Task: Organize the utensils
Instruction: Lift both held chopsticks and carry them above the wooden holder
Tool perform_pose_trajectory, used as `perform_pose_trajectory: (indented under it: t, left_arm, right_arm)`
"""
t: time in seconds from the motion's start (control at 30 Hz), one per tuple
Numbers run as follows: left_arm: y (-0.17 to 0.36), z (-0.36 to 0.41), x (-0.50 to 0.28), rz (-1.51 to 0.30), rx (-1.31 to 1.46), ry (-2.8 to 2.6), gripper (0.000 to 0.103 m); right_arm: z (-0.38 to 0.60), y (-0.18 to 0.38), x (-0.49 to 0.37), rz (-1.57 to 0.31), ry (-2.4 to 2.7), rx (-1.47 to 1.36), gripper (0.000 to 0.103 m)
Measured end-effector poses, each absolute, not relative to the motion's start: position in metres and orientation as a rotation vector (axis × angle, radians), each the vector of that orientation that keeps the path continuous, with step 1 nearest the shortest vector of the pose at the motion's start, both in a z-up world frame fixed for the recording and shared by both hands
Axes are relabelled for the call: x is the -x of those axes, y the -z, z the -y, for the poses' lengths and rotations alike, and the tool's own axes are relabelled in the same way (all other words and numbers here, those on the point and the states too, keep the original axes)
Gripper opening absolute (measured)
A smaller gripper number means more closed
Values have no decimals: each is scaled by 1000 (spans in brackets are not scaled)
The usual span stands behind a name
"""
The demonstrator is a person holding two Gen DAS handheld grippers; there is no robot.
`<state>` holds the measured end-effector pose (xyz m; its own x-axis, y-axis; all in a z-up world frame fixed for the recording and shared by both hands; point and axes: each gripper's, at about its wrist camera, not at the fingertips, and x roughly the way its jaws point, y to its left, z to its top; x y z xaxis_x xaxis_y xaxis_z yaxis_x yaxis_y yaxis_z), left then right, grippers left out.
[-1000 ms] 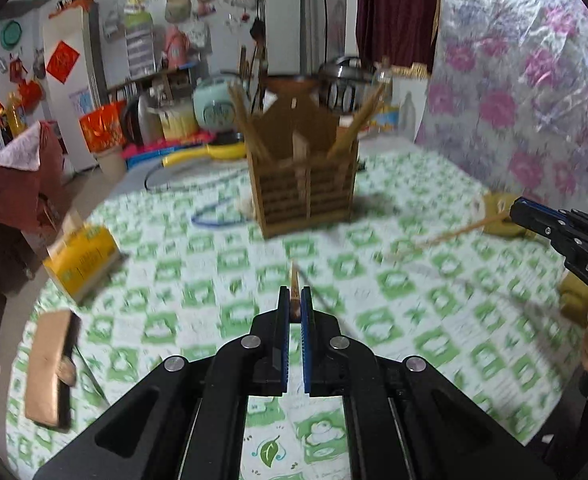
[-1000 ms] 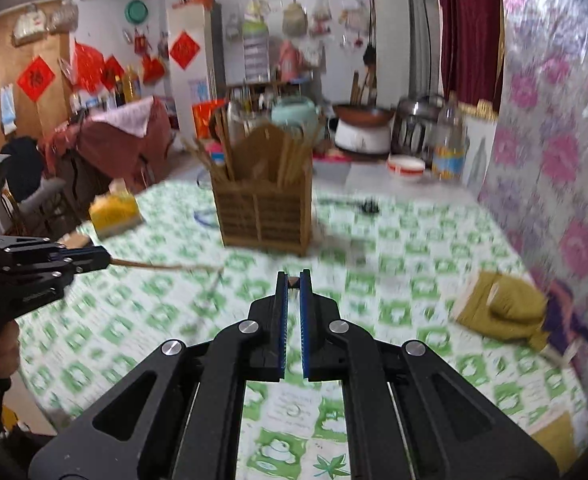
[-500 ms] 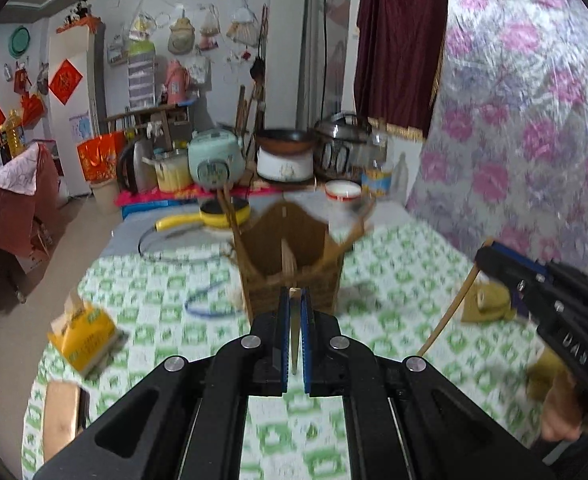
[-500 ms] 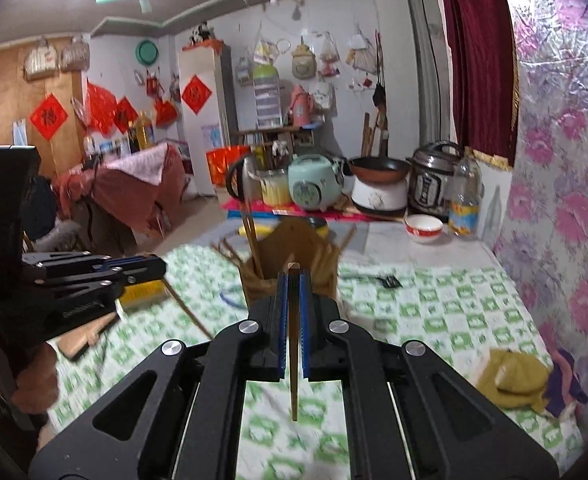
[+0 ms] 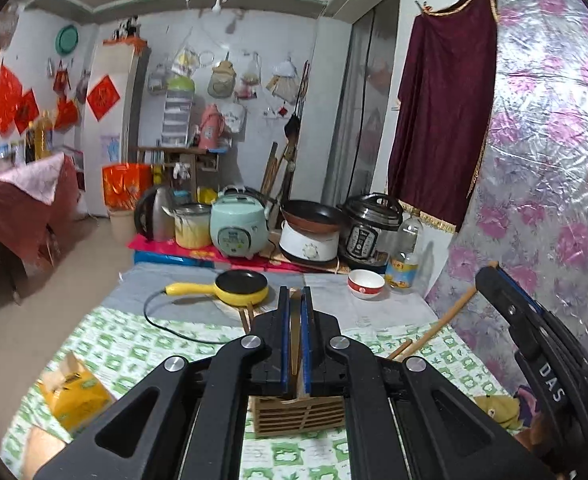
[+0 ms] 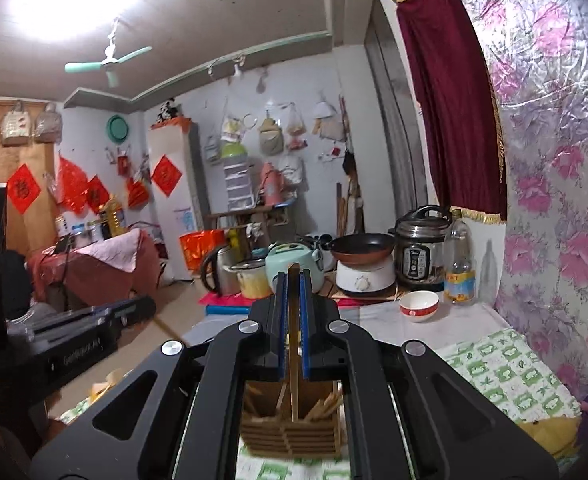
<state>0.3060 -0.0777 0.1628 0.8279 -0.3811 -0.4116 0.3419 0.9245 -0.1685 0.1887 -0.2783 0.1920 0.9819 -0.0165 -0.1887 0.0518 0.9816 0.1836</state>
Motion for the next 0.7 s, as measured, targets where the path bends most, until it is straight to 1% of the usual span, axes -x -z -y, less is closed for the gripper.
perform_pose_trajectory:
  t: [0.17,0.37,0.7]
  left_arm:
    - [-137,87,-333,-509,57,380,6]
    - [-116,84,-353,-568,57,372,6]
    - [-116,80,-353,-564,67,365,6]
  right_arm:
    - [278,-171,-221,-208,35,-184,6]
    - [280,-153,-240,-262,30,-190,6]
    - [286,-148,-245,-284,22,-203,6]
